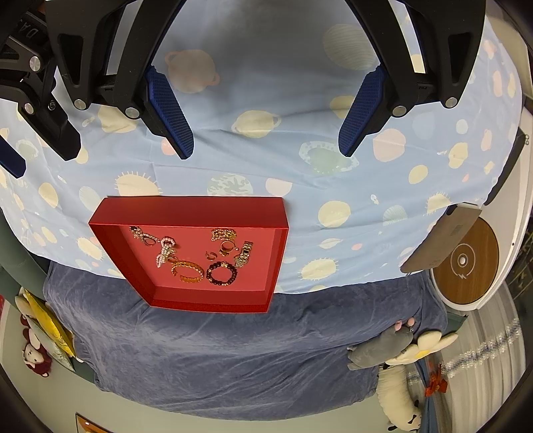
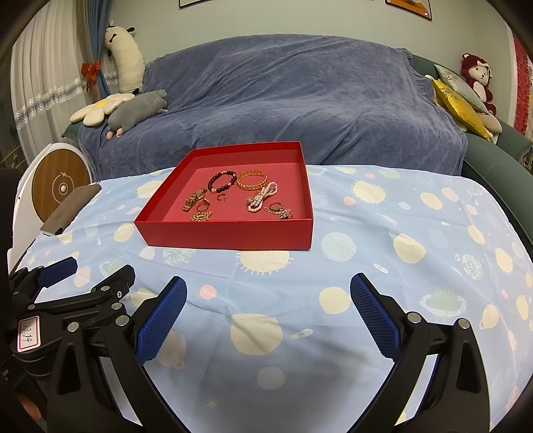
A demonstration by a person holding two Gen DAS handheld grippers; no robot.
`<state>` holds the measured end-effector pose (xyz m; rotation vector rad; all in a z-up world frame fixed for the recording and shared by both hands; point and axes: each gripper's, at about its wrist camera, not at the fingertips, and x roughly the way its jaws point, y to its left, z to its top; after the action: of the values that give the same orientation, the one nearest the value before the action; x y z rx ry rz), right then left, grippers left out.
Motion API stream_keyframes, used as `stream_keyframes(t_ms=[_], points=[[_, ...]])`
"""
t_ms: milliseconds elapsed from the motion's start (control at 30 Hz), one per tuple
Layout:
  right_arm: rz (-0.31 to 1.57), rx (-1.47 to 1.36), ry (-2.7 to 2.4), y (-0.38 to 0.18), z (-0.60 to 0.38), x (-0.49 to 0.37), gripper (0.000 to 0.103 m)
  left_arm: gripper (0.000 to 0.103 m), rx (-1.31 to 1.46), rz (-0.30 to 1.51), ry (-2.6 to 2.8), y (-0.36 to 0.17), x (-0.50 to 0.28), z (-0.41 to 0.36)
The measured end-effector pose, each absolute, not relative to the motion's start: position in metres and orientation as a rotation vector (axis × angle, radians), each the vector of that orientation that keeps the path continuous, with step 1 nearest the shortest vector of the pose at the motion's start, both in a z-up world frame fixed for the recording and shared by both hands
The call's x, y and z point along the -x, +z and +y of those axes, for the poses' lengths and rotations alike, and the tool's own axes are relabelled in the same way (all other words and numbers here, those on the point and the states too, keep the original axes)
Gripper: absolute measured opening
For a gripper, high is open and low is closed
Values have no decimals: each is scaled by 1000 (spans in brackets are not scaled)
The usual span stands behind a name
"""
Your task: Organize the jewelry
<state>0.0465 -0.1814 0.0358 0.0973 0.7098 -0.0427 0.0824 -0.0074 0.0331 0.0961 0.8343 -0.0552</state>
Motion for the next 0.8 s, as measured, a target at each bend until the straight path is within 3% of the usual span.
stream_keyframes(t_ms=[800], points=[[709, -96, -44, 36, -181, -46, 96, 86, -91, 829, -45, 32, -81, -6]])
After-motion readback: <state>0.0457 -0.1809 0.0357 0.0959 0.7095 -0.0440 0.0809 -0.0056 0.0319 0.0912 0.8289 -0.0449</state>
